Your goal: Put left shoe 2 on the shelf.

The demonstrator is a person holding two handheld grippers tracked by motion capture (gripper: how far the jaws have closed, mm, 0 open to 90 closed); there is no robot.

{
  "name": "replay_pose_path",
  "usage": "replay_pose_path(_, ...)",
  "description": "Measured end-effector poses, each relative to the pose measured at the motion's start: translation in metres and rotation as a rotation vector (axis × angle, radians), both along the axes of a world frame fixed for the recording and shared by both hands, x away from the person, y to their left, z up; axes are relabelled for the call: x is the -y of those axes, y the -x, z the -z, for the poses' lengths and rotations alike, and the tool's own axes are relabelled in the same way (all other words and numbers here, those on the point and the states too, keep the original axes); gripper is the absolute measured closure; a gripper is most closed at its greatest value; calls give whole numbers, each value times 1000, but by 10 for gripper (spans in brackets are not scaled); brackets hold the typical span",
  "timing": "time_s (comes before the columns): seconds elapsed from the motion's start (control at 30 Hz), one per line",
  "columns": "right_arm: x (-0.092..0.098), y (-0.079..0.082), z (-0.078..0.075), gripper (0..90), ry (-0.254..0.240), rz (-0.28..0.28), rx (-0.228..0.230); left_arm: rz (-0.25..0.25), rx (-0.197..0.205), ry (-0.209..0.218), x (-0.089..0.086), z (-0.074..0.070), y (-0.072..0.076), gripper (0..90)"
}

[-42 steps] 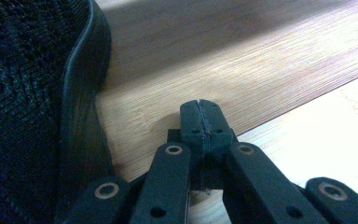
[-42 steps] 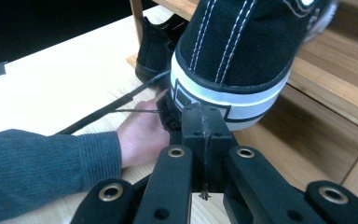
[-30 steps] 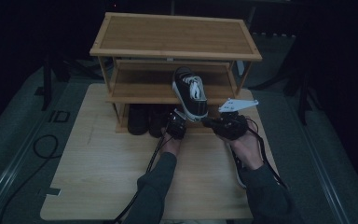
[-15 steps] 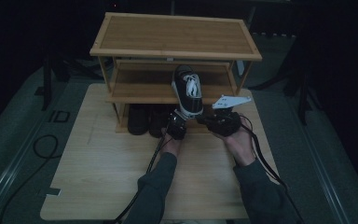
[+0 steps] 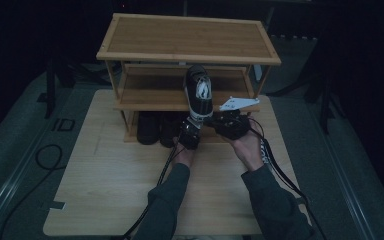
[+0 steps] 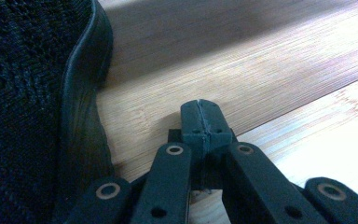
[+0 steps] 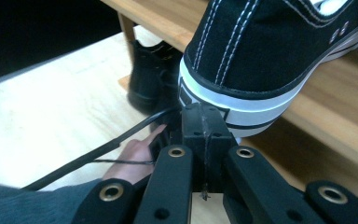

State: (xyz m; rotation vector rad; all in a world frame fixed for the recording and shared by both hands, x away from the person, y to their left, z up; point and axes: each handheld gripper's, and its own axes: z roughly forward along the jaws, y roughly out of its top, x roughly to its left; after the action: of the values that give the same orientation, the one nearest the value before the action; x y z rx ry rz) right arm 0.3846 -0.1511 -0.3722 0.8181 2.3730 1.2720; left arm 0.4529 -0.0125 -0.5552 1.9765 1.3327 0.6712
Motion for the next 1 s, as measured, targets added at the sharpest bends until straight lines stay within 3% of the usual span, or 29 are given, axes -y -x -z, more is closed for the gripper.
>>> replay_pose_path(0.17,-3,-2,-1,900,-4,13,6,-3,6,10,1,1,0,900)
replay_pose_path(0.2,-4,-6,1,900,22,58,27,-3,5,12,1,1,0,900)
replay_pose_path(0.27,-3,-12,4,900,-4,42,-8,-1,5,10,0,1,0,900)
replay_pose_path(0.33,-4,-12,3,900,-3,43,-1,-1,4,10,0,1,0,900)
replay_pose_path(0.37,-7,-13,3,900,-5,33,0,4,-5,-10,-1,0,0,900)
replay_pose_path(0.4,-8,-13,4,900,-1,30,1,-6,5,12,1,1,0,900)
replay_pose_path(1.0,-22,-28,6,900,-19,28,9,-5,1,15,0,0,0,900)
